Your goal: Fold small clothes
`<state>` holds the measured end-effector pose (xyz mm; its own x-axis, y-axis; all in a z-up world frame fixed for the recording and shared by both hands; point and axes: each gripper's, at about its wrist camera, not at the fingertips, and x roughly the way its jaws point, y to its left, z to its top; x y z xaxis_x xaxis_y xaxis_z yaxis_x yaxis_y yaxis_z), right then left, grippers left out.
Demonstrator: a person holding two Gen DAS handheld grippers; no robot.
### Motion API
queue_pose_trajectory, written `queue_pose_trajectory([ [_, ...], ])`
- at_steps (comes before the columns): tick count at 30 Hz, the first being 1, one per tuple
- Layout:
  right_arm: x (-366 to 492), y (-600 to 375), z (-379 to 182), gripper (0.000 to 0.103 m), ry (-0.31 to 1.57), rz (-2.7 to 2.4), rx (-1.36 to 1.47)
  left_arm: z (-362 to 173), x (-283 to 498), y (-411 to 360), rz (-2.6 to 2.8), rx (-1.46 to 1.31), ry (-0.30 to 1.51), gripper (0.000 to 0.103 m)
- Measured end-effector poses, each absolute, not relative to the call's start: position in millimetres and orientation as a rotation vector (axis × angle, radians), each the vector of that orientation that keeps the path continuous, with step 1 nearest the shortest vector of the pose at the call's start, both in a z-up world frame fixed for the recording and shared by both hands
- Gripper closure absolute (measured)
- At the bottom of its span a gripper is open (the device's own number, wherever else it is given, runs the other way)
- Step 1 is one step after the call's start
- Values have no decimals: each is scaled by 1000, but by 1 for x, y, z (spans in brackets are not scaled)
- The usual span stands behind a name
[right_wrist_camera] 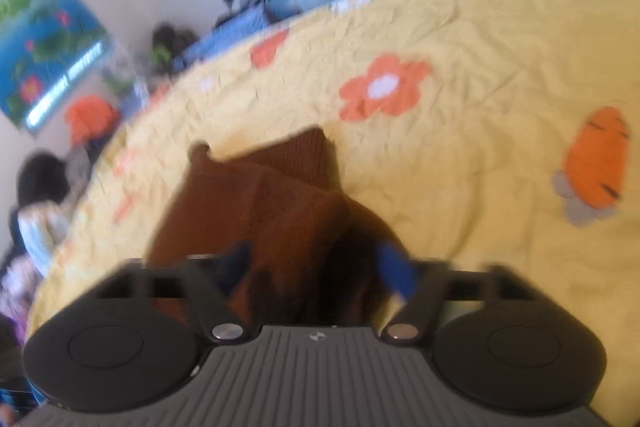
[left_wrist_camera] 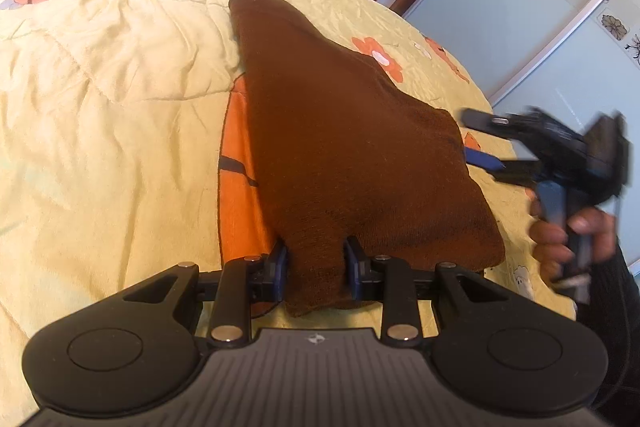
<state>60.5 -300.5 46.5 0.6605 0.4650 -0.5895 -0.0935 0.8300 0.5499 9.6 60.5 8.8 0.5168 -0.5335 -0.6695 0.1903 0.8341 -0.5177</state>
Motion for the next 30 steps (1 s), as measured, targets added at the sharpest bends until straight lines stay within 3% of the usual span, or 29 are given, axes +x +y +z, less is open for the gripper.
queue_pose_trajectory([
  [2,45,-314,47,16,795,371,611,11,10,60,-451,-419,946,69],
  [4,31,-321,44,16,827,402,651,14,10,62,-469,-458,958,40],
  [5,24,-321,42,16,842,415,648,17,8,64,-461,-468,951,19],
  [6,19,-320,40,16,860,423,641,20,7,65,-443,-476,932,7],
  [7,15,-318,37,16,883,429,635,22,7,66,-433,-482,910,7],
  [11,6,-297,18,14,937,507,654,14,25,65,-442,-557,960,8],
  [13,8,-285,16,14,953,545,661,14,30,64,-444,-567,955,14],
  [14,10,-280,16,20,961,553,663,14,32,62,-444,-558,968,38],
  [15,13,-275,15,41,969,551,642,14,35,60,-434,-539,995,68],
  [16,15,-271,14,63,999,540,611,14,36,59,-419,-518,1009,71],
  [17,18,-270,11,75,1026,534,595,16,35,61,-423,-512,1011,77],
  [20,7,-270,22,76,983,570,555,30,19,67,-428,-441,977,83],
  [25,-6,-279,4,81,983,566,596,22,1,62,-401,-278,952,82],
  [26,-7,-282,3,76,983,558,630,27,-3,62,-396,-269,934,81],
  [27,-8,-286,6,62,975,554,653,36,-10,62,-389,-246,901,81],
  [29,-11,-295,24,51,908,496,626,58,-27,60,-359,-157,801,77],
  [30,-13,-299,36,51,860,455,592,68,-35,56,-347,-107,735,69],
])
